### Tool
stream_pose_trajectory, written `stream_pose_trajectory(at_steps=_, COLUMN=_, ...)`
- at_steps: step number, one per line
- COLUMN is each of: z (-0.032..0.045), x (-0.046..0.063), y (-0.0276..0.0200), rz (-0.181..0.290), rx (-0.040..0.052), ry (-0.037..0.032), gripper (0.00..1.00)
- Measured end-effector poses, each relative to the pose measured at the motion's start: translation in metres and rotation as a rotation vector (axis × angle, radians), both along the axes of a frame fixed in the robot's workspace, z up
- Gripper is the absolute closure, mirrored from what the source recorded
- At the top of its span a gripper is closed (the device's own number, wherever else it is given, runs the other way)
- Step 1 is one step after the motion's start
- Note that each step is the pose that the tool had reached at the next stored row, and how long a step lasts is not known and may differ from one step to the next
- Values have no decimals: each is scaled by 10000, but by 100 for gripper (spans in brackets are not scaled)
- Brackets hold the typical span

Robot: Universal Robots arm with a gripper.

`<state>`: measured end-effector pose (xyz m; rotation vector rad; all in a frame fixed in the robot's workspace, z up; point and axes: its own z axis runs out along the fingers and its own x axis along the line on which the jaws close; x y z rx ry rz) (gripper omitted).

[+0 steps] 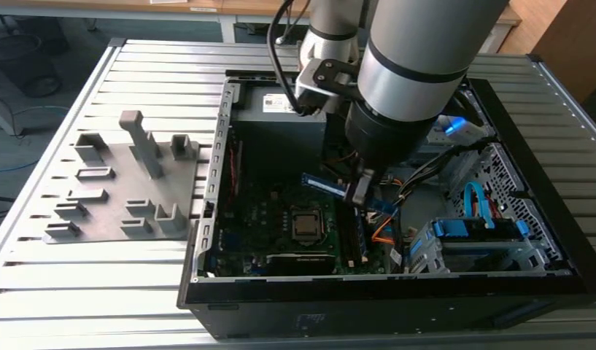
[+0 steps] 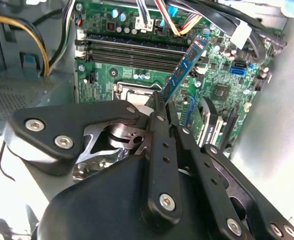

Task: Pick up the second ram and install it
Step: 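Insert the second ram into the second slot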

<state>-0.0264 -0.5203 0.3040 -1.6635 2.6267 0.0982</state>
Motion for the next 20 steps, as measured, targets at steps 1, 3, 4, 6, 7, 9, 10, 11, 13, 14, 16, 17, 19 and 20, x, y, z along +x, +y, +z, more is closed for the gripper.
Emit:
stream_pose_trajectory(at_steps=1, z=0, x=0, y=0, rz=-159, rx=0, ry=0, gripper=86)
stream_pose_trajectory(at_steps=3, z=-1, x=0, y=0, rz=-464, rx=0, ry=0, gripper=86)
stream_pose_trajectory(at_steps=4, z=-1, x=0, y=0, rz=-615, rx=0, ry=0, gripper=86)
stream_pose_trajectory(at_steps=6, z=-2, x=0, y=0, rz=-929, rx=0, ry=0, gripper=86)
stream_pose_trajectory(at_steps=7, z=-2, x=0, y=0, rz=-1079, rx=0, ry=0, gripper=86)
stream_pose_trajectory(at_steps=9, z=-3, x=0, y=0, rz=-1380, rx=0, ry=0, gripper=86)
stream_pose_trajectory(at_steps=10, z=-3, x=0, y=0, rz=-1533, rx=0, ry=0, gripper=86)
stream_pose_trajectory(at_steps=11, z=-4, x=0, y=0, rz=-1686, rx=1, ry=0, gripper=86)
stream_pose_trajectory(at_steps=13, z=-4, x=0, y=0, rz=-2001, rx=0, ry=0, gripper=86)
stream_pose_trajectory(at_steps=14, z=-4, x=0, y=0, rz=-2151, rx=0, ry=0, gripper=86)
stream_pose_trajectory(at_steps=16, z=-5, x=0, y=0, rz=-2450, rx=-1, ry=0, gripper=86)
stream_pose_trajectory(at_steps=17, z=-5, x=0, y=0, rz=-2599, rx=-1, ry=0, gripper=86)
stream_pose_trajectory(at_steps=19, z=-6, x=0, y=0, rz=-2907, rx=0, ry=0, gripper=86)
stream_pose_trajectory(at_steps=20, z=-6, x=0, y=0, rz=-3057, rx=1, ry=0, gripper=86)
